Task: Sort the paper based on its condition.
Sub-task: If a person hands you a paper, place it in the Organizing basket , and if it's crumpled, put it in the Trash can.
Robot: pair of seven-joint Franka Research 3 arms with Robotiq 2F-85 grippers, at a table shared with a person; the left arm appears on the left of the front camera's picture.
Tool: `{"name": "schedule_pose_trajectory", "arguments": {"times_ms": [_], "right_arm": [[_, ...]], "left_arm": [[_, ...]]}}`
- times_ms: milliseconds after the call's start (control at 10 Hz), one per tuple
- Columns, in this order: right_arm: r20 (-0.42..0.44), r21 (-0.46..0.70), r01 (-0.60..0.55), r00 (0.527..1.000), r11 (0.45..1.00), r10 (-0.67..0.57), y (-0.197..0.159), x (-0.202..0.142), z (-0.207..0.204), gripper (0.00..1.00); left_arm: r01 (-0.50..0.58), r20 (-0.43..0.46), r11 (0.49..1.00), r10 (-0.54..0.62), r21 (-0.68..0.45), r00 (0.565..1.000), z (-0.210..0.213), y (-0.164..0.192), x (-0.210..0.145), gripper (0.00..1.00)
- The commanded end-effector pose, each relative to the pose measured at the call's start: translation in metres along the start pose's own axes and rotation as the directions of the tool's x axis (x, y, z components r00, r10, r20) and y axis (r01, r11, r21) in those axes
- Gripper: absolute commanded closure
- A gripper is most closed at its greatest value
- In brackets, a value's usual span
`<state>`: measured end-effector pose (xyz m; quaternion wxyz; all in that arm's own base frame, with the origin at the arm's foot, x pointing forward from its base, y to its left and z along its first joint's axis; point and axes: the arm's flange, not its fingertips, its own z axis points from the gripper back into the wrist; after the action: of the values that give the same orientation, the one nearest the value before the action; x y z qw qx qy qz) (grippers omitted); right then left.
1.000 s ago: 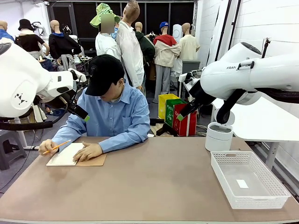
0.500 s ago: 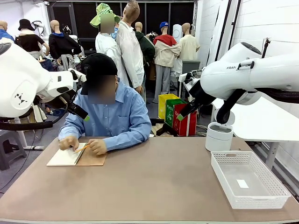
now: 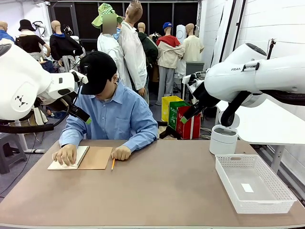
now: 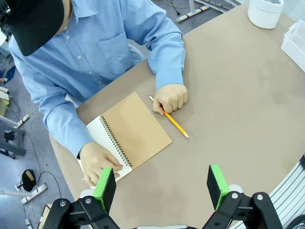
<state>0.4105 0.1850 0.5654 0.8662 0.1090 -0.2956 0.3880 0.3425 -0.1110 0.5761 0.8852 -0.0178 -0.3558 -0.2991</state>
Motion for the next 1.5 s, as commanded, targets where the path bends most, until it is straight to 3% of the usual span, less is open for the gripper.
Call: {"name": "schedule_pose_trajectory", "arguments": {"times_ms": [0, 1400], "right_arm": [[-0.007, -0.004, 0.001, 1.000, 1.000, -0.001, 0.0004, -0.0004, -0.0020, 0.00], [-0.007, -0.004, 0.001, 1.000, 1.000, -0.001, 0.0004, -0.0004, -0.0020, 0.00]], "left_arm": [[-0.001, 0.002, 1.000, 0.001, 0.001, 1.000, 0.0007, 0.0006, 0.0001, 0.00], [-0.001, 0.002, 1.000, 0.001, 0.001, 1.000, 0.0007, 0.0006, 0.0001, 0.00]]}}
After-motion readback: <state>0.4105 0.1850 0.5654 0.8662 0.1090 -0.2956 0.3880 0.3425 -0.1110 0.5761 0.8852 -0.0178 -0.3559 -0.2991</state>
